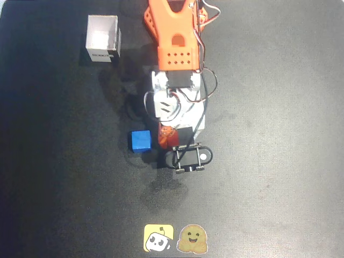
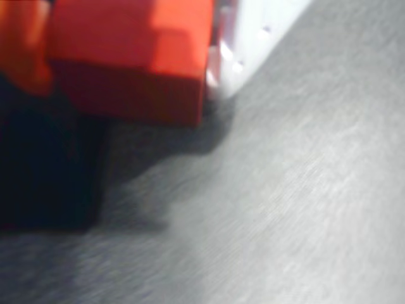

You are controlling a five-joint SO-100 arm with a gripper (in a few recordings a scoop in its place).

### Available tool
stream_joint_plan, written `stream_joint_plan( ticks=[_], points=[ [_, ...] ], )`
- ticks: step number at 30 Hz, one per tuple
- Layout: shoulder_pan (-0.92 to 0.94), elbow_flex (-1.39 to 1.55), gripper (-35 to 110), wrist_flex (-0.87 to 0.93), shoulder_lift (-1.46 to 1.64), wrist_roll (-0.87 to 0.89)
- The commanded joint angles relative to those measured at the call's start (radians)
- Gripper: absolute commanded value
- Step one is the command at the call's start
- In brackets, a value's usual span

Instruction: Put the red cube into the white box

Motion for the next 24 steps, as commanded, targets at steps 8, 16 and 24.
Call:
stream_joint_plan(
  ticks=[8, 16, 24],
  points=[
    [0.006, 0.005, 7, 0.009, 0.021, -0.011],
    [0.006, -0.018, 6, 0.066, 0.058, -0.011],
    [0.021, -0.143, 6, 0.233, 0.092, -0.034]
  ],
)
